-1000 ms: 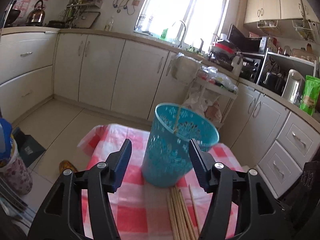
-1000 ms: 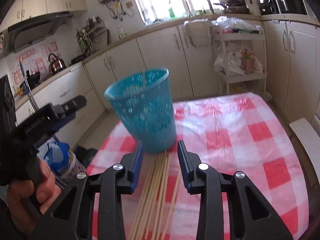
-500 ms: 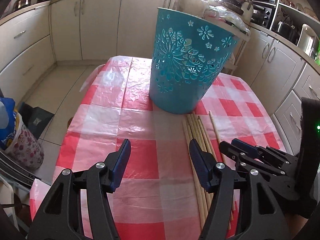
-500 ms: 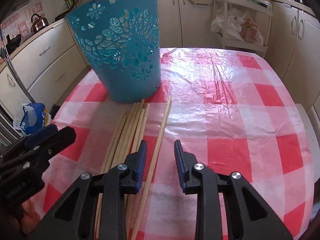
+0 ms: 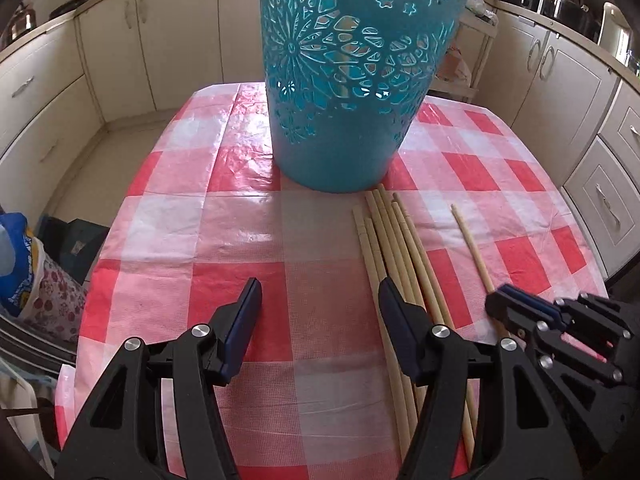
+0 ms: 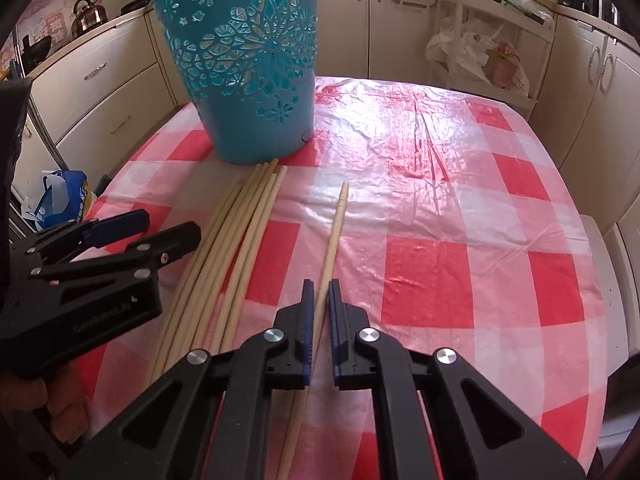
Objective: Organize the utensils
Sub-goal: 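Grasp another wooden stick with the left gripper while the right gripper grasps one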
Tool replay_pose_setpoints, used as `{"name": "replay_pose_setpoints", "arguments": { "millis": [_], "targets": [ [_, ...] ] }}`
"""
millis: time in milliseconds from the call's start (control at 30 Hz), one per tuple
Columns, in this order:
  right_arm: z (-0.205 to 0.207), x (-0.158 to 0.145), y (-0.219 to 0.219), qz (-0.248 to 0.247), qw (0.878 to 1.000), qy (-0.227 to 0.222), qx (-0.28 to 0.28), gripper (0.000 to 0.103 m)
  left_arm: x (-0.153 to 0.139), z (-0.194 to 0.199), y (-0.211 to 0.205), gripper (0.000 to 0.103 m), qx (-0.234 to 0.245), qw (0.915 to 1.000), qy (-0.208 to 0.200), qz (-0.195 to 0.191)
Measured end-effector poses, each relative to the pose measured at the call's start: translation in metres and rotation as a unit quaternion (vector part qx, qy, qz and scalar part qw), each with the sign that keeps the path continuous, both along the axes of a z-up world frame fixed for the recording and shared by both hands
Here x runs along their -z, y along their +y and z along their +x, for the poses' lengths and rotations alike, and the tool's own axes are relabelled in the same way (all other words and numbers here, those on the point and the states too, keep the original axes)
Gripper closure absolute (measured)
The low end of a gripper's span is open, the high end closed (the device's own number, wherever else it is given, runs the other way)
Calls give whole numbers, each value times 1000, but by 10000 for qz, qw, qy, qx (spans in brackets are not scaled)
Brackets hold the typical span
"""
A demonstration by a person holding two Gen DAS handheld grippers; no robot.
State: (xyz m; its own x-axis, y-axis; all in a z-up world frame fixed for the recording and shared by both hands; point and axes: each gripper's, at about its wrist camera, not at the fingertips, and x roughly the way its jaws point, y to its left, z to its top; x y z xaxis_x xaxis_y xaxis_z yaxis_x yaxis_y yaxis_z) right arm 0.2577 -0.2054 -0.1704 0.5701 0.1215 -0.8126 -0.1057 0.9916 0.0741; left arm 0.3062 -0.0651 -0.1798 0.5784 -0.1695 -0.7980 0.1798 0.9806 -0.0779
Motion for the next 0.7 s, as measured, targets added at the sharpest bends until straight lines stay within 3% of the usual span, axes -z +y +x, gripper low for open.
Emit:
{"name": "replay_pose_setpoints", "arguments": {
  "millis": [200,233,267,333,433,500,567,600,700],
  "targets": [
    [-10,-1,-1,166,9998,72,-72,94,-1,3,-5,45,110,9998,15,137],
    [-7,0,-1,128,9999,55,-39,87,-1,4,-6,45,117,9998,25,157],
    [-4,0,-2,95,9999,33,7,72,-1,5,-6,45,125,9998,38,167],
    [3,0,-3,61,9999,-48,75,64,-1,6,-8,47,178,9996,49,197],
    [9,1,2,-58,10000,-27,-15,64,-3,6,-11,57,312,9992,53,249],
    [8,1,5,-185,9998,-74,-54,70,-4,6,-12,60,347,9990,71,277],
    [4,1,7,-165,9998,-38,-92,88,-3,7,-8,66,316,9989,116,335],
    [2,1,7,-152,9998,-7,-102,92,-2,7,-6,71,342,9986,128,382],
    [-4,-1,6,-15,9998,74,-162,94,-3,7,3,72,374,9987,217,264]
  ]
}}
